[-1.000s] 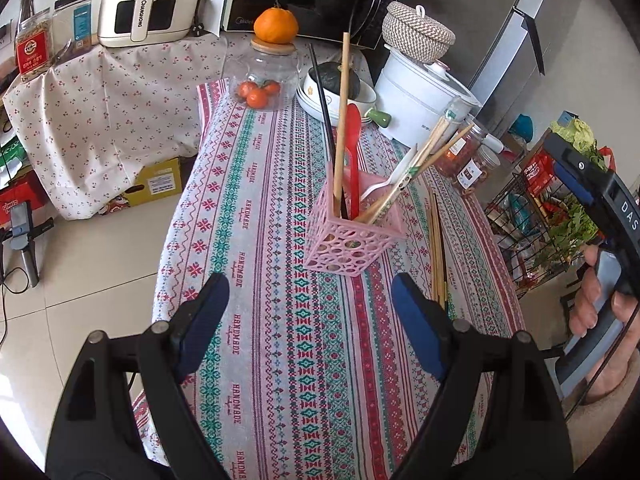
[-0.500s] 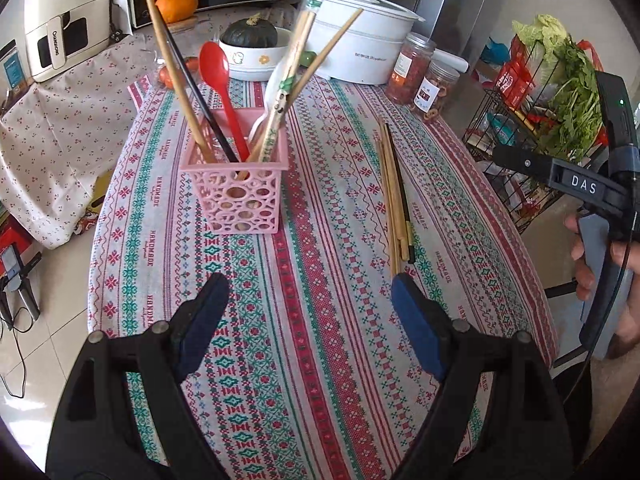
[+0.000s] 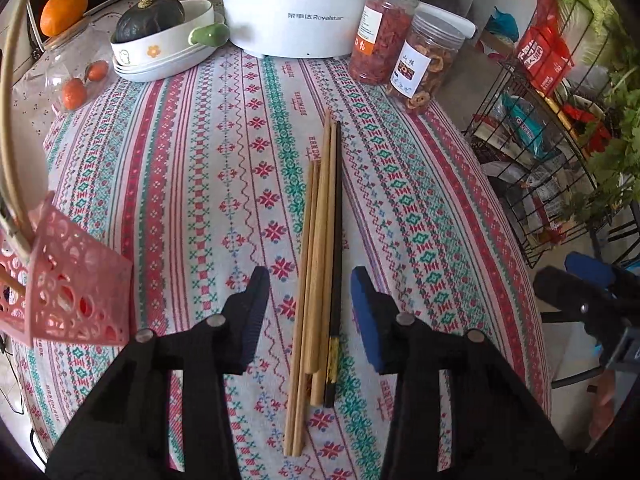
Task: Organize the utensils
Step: 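Reach the left tool to the chopstick pile and close on a wooden chopstick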
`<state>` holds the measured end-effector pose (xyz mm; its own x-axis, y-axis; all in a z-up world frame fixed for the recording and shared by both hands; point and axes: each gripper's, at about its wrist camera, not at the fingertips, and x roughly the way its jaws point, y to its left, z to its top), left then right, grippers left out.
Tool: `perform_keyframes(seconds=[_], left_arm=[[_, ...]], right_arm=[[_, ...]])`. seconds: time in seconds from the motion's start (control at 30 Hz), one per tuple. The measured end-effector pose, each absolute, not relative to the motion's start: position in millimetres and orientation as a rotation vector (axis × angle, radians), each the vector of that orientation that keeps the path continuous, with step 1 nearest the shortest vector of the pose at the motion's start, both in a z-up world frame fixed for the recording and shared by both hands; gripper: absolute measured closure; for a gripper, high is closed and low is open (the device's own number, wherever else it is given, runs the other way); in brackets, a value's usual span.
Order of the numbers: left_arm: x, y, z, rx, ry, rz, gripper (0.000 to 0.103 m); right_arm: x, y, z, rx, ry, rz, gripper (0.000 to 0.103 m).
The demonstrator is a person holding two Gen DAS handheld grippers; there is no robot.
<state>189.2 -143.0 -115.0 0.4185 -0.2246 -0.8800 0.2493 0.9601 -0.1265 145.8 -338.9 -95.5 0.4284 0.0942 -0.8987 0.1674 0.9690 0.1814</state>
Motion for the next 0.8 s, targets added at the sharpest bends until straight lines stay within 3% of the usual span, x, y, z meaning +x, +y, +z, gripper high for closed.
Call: perform_keyframes(seconds=[0.07, 0.23, 0.8], left_arm=[[212, -152, -117, 0.020, 1.098, -0.286, 0.076], [257, -166, -129, -0.015, 1.126, -0.257, 0.090], [298, -200, -144, 0.075, 1.211, -0.264, 0.095]], right_arm=[[148, -349, -98, 0.289, 1.133, -0.067, 0.002], [154, -362, -106, 0.362, 1.162, -0.068, 0.002], [165, -370, -105, 0.405, 1.149, -0.062, 0.002]])
